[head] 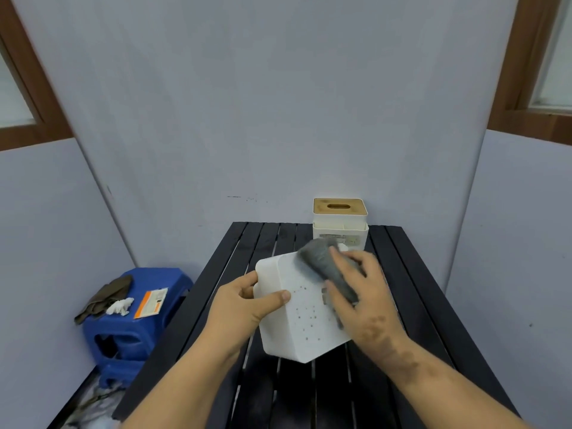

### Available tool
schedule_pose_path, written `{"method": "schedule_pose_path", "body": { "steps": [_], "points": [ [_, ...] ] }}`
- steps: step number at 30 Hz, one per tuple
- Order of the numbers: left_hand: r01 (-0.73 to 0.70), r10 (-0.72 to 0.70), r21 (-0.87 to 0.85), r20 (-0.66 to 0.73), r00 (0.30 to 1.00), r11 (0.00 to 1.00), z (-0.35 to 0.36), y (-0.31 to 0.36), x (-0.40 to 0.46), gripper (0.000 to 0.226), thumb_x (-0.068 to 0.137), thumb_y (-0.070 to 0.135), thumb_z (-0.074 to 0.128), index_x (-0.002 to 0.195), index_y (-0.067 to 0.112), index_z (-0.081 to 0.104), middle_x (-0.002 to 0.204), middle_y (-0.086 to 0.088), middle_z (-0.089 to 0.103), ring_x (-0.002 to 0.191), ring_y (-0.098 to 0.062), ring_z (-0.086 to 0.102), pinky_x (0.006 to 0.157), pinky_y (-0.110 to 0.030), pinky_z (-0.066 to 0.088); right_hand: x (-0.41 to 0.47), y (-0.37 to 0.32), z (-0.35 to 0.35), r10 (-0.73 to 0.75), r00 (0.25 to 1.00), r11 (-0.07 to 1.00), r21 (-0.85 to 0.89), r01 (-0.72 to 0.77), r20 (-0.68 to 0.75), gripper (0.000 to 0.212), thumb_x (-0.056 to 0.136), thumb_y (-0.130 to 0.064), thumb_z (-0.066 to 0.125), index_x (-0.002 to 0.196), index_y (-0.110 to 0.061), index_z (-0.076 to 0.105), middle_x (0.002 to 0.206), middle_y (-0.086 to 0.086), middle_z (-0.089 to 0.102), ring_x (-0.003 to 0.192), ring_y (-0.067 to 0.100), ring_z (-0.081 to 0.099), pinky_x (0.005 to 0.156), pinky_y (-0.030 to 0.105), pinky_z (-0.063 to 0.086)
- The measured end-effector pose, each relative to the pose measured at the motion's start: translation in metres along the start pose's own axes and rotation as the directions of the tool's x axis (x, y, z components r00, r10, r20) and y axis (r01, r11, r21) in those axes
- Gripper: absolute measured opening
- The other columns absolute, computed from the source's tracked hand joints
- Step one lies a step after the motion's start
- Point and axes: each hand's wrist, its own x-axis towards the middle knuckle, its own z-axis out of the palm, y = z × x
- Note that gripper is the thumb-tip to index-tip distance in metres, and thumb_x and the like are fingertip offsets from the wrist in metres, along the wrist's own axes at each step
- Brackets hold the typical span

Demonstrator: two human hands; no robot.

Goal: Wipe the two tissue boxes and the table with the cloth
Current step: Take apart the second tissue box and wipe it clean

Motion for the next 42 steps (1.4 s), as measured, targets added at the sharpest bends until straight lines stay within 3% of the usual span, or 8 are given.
{"method": "schedule_pose_path", "body": {
  "steps": [3,8,14,20,25,31,36,42],
  "points": [
    [0.008,-0.009,-0.016,-0.015,1.0,1.0,0.002,-0.003,0.001,0.029,0.08,0.009,0.081,0.101,0.027,0.077,0.09,0.005,0.08,0.079,-0.004,0.074,0.057,-0.008,0.051,0.002,-0.005,0.009,0.232,0.97,0.964,0.152,-0.219,-0.075,0.042,0.097,-0.019,0.064,0.134,-0.034,0.052,0.11,-0.039,0.04,0.109,0.007,0.056,0.083,0.024,0.057],
    [0.024,-0.025,-0.019,-0.034,0.999,1.0,-0.001,-0.004,0.005,0.019,0.079,0.009,0.08,0.097,0.016,0.079,0.09,-0.005,0.08,0.081,-0.008,0.075,0.061,-0.009,0.053,-0.006,-0.019,0.028,-0.243,0.945,0.968,-0.004,0.25,0.219,0.054,0.092,-0.019,0.055,0.144,-0.028,0.049,0.134,-0.01,0.039,0.118,0.014,0.049,0.101,0.022,0.044],
    [0.072,-0.075,-0.051,-0.062,0.995,0.996,-0.002,-0.007,0.009,0.021,0.081,0.011,0.081,0.099,0.022,0.078,0.09,0.003,0.08,0.079,-0.004,0.074,0.056,-0.005,0.048,0.013,0.009,0.011,0.218,0.972,0.975,-0.013,-0.22,-0.089,0.048,0.094,-0.01,0.064,0.138,-0.028,0.056,0.109,-0.022,0.041,0.104,0.003,0.053,0.088,0.02,0.05],
    [0.063,-0.068,-0.075,-0.054,0.996,0.995,-0.003,-0.006,0.009,0.018,0.081,0.009,0.079,0.099,0.011,0.078,0.093,-0.006,0.08,0.082,-0.011,0.075,0.061,-0.009,0.052,0.007,-0.012,0.03,-0.235,0.952,0.967,-0.049,0.248,0.198,0.052,0.091,-0.019,0.055,0.14,-0.033,0.053,0.124,-0.007,0.045,0.105,0.017,0.053,0.09,0.024,0.047],
    [0.08,-0.084,-0.049,-0.066,0.994,0.996,-0.003,-0.009,0.007,0.022,0.08,0.014,0.081,0.099,0.022,0.078,0.093,0.002,0.079,0.082,-0.007,0.073,0.056,-0.006,0.05,0.019,0.015,0.01,0.234,0.967,0.963,-0.111,-0.245,-0.104,0.052,0.094,-0.015,0.065,0.144,-0.025,0.052,0.115,-0.005,0.041,0.105,0.019,0.054,0.092,0.035,0.052],
    [0.065,-0.067,-0.056,-0.032,0.997,0.996,-0.005,-0.006,0.007,0.019,0.081,0.012,0.08,0.1,0.014,0.078,0.094,-0.004,0.08,0.087,-0.015,0.075,0.061,-0.009,0.052,0.007,-0.021,0.029,-0.265,0.947,0.96,-0.047,0.278,0.179,0.047,0.091,-0.022,0.065,0.138,-0.023,0.058,0.116,-0.007,0.048,0.092,0.008,0.054,0.078,0.022,0.052],
    [0.088,-0.091,-0.052,-0.068,0.993,0.995,-0.004,-0.008,0.005,0.02,0.081,0.013,0.081,0.098,0.021,0.078,0.088,0.003,0.079,0.076,-0.005,0.073,0.054,-0.006,0.049,0.018,0.003,0.014,0.139,0.985,0.982,-0.11,-0.151,-0.104,0.043,0.093,-0.021,0.069,0.135,-0.02,0.062,0.099,-0.011,0.047,0.095,0.014,0.056,0.082,0.025,0.053],
    [0.036,-0.036,-0.002,-0.026,0.999,0.999,-0.004,-0.009,0.004,0.021,0.078,0.011,0.082,0.096,0.021,0.078,0.089,0.0,0.08,0.085,-0.012,0.075,0.062,-0.01,0.053,0.02,-0.014,0.025,-0.295,0.947,0.936,-0.159,0.314,0.131,0.05,0.089,-0.015,0.059,0.138,-0.027,0.059,0.117,-0.001,0.053,0.103,0.02,0.054,0.086,0.036,0.049]
  ]
}}
